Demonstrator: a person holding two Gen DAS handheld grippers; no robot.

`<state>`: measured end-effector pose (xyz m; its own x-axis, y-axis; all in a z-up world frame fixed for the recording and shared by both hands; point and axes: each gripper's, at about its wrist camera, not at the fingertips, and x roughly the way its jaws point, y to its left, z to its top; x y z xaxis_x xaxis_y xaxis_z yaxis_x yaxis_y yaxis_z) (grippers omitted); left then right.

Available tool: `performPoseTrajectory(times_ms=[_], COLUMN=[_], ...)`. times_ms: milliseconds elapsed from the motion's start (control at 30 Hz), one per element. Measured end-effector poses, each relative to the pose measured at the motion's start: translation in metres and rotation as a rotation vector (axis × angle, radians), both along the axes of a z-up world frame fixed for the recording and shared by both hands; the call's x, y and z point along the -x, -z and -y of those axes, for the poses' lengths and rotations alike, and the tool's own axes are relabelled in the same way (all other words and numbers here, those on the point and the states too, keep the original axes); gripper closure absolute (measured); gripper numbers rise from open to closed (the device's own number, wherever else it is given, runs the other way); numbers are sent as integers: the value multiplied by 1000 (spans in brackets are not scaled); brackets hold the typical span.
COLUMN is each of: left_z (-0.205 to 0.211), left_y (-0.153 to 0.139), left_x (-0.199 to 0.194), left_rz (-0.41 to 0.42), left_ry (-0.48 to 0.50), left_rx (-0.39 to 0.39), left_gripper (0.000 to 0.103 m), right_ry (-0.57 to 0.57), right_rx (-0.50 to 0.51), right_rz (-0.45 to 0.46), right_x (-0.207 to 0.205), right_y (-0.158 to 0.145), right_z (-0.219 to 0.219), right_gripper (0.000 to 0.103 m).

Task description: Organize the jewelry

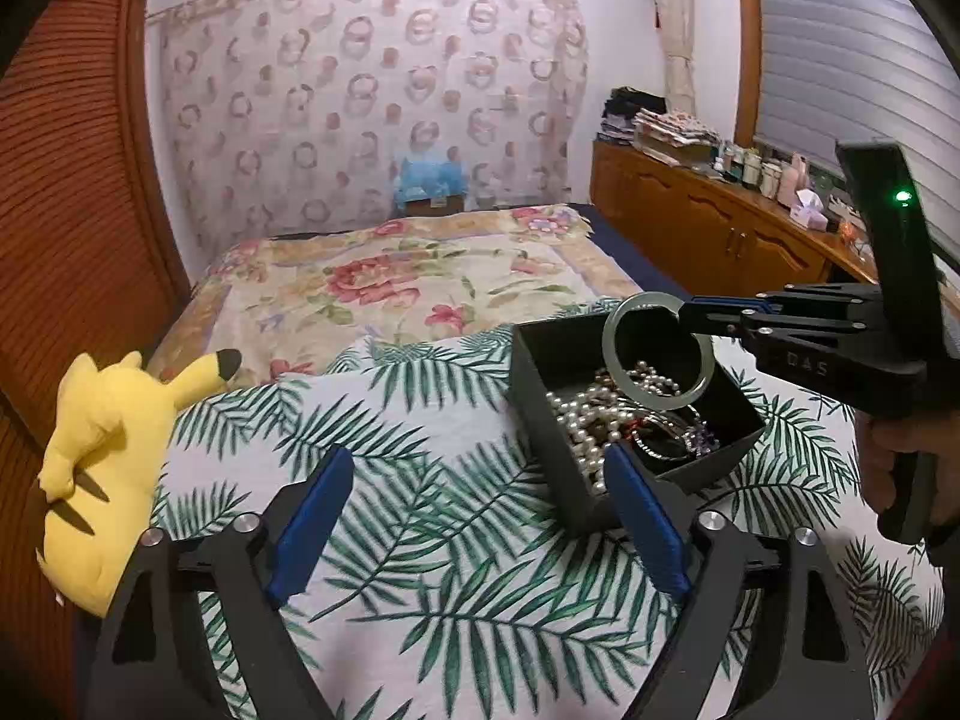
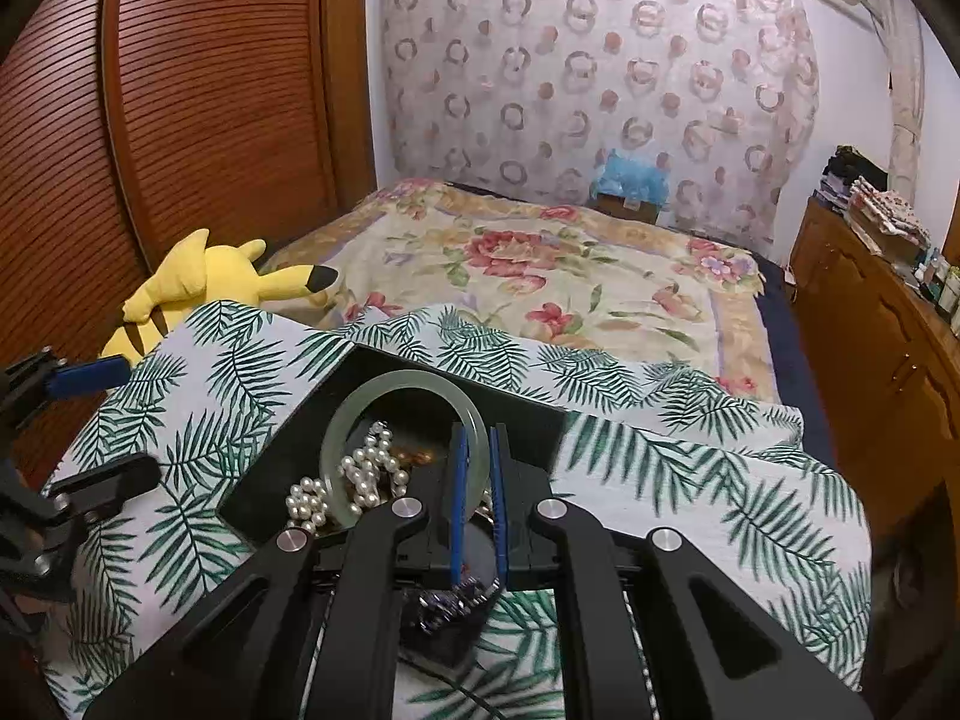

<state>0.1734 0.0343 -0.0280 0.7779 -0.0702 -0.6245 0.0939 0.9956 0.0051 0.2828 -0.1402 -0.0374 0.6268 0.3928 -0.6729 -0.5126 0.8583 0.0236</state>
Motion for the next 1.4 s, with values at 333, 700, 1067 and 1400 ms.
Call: performPoseTrajectory(times_ms=[333, 700, 1067, 1400], left_z=[-24, -26, -16, 6], left_y=[-1, -1, 3, -1], left_x=[14, 24, 34, 57], left_rz=[12, 20, 7, 27], left_ry=[-30, -33, -27, -37], left_rx=[30, 34, 29, 33], left_gripper=[12, 8, 8, 8], right_ry=[-19, -6, 85, 135], right_rx=[0, -14, -57, -128], right_rz=[-48, -22, 40, 94], right_x=[-11, -3, 40, 95], right_y=[9, 4, -3, -10], right_z=[-27, -24, 28, 61], right_gripper=[94, 93, 38, 2])
